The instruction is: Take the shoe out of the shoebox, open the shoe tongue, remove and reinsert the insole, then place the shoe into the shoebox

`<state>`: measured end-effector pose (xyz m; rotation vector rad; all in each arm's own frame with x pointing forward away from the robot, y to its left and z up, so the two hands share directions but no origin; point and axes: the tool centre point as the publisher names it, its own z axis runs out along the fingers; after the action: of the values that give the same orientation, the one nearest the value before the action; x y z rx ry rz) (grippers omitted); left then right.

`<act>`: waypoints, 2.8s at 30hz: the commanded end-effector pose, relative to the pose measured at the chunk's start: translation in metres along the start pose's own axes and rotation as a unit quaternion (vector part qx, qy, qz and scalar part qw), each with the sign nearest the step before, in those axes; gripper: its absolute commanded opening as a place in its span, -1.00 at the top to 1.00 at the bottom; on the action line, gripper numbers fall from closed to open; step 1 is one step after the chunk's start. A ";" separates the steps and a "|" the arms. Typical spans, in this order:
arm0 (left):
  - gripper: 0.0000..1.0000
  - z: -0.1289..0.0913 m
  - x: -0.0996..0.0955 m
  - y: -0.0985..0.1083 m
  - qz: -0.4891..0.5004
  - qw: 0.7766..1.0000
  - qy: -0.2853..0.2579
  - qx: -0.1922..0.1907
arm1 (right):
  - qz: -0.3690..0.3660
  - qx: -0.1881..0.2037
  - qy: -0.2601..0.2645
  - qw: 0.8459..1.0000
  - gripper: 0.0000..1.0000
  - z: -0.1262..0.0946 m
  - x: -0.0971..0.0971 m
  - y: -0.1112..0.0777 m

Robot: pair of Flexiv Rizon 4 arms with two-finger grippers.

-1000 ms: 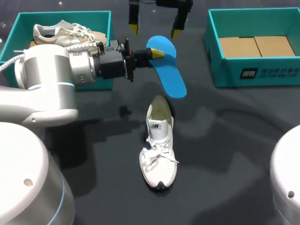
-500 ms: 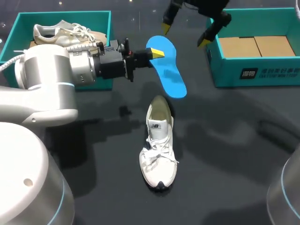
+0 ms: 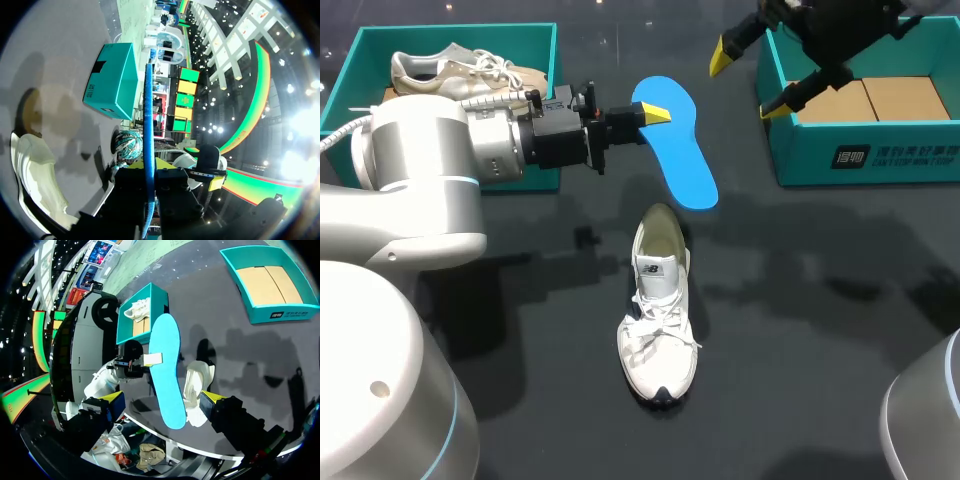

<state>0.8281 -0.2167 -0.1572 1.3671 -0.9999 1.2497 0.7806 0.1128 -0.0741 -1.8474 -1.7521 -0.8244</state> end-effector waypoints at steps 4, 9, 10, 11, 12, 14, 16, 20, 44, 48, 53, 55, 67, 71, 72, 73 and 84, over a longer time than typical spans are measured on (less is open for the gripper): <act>1.00 -0.001 0.000 0.000 0.000 1.000 -0.001 -0.001 | -0.001 0.001 0.219 0.976 -1.00 0.012 -0.004 0.003; 1.00 -0.001 0.000 0.000 0.000 1.000 -0.001 -0.001 | 0.001 0.006 0.237 0.971 -1.00 0.017 -0.007 0.008; 1.00 -0.001 0.000 0.000 0.000 1.000 -0.001 -0.001 | 0.003 0.007 0.240 0.971 -1.00 0.019 -0.008 0.009; 1.00 -0.001 0.000 0.000 0.000 1.000 -0.001 -0.001 | 0.009 0.007 0.243 0.970 -1.00 0.020 -0.010 0.010; 1.00 -0.001 0.000 0.000 0.000 1.000 -0.001 -0.001 | 0.010 0.007 0.247 0.969 -1.00 0.021 -0.012 0.010; 1.00 -0.001 0.000 0.000 0.000 1.000 -0.001 -0.001 | 0.018 0.004 0.257 0.966 -1.00 0.025 -0.016 0.010; 1.00 -0.001 0.000 0.000 0.000 1.000 -0.001 -0.001 | 0.023 0.002 0.264 0.964 -1.00 0.027 -0.018 0.011; 1.00 -0.001 0.000 0.000 0.000 1.000 -0.001 -0.001 | 0.036 0.000 0.268 0.963 -1.00 0.030 -0.020 0.014; 1.00 -0.001 0.000 0.000 0.000 1.000 -0.001 -0.001 | 0.062 0.026 0.306 0.950 -1.00 0.048 -0.036 0.016; 1.00 -0.001 0.001 0.000 -0.001 1.000 0.004 -0.005 | 0.057 0.023 0.314 0.947 -1.00 0.050 -0.039 0.015; 1.00 -0.003 0.008 -0.005 0.000 0.999 0.032 0.003 | 0.049 0.019 0.332 0.942 -1.00 0.053 -0.041 0.014; 1.00 -0.007 0.012 -0.007 0.018 0.998 0.052 0.009 | 0.049 0.019 0.332 0.942 -1.00 0.053 -0.041 0.013; 1.00 -0.017 0.023 -0.008 0.289 0.949 0.128 0.018 | 0.049 0.019 0.332 0.942 -1.00 0.053 -0.041 0.013; 1.00 -0.017 0.023 -0.008 0.289 0.949 0.128 0.018 | 0.049 0.019 0.332 0.942 -1.00 0.053 -0.041 0.013; 1.00 -0.019 0.025 -0.008 0.304 0.944 0.125 0.013 | 0.049 0.019 0.332 0.942 -1.00 0.053 -0.041 0.013; 1.00 -0.021 0.028 -0.007 0.334 0.936 0.114 0.019 | 0.049 0.019 0.332 0.942 -1.00 0.053 -0.041 0.013; 1.00 -0.040 0.041 -0.004 0.647 0.756 0.094 -0.009 | 0.049 0.019 0.332 0.942 -1.00 0.053 -0.041 0.013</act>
<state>0.8344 -0.1826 -0.1173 0.7497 -1.5217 2.0507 0.7989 0.1170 -0.1394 -1.3786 -1.2220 -1.1888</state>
